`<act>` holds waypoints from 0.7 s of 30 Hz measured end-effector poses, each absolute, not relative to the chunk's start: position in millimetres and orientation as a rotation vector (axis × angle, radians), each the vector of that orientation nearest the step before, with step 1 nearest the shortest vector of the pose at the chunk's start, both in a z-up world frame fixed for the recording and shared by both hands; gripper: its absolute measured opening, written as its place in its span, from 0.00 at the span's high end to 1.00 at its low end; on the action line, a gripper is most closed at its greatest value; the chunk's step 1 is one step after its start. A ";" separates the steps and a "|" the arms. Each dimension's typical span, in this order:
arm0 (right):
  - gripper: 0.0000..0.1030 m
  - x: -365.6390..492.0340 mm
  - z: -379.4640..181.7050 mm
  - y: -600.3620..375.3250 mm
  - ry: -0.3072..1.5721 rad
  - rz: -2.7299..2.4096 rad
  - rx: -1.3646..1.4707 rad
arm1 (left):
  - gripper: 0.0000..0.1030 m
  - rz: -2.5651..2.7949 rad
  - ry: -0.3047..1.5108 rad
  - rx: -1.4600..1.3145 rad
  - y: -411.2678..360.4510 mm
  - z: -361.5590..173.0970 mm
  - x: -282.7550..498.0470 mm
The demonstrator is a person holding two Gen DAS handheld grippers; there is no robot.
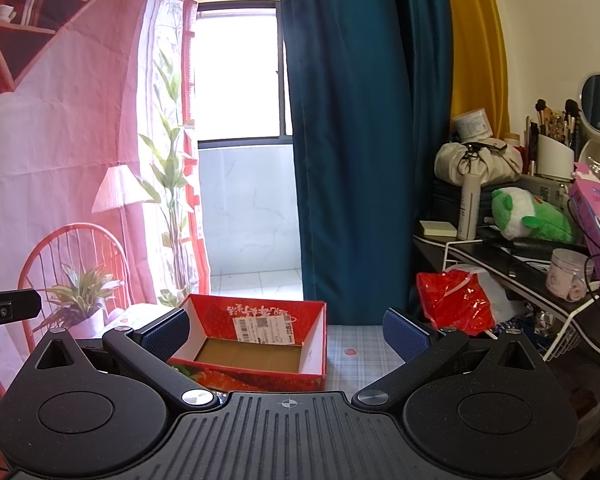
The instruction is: Organize soft objects
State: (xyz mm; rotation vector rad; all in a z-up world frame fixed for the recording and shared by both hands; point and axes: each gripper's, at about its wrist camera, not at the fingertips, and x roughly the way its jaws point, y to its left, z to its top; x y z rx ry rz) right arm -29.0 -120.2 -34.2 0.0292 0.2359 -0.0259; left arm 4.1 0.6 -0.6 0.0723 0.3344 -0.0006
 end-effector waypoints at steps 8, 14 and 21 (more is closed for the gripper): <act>0.00 -28.8 -34.9 -119.8 0.236 -0.027 0.028 | 0.00 -0.005 0.337 0.072 1.6 -1.7 5.1; 0.00 -29.7 -35.7 -121.6 0.232 -0.032 0.037 | 0.00 0.011 0.335 0.083 0.2 -2.8 5.5; 0.00 -29.0 -48.6 -128.1 0.199 -0.008 0.056 | 0.00 0.047 0.311 0.031 14.6 -13.4 14.6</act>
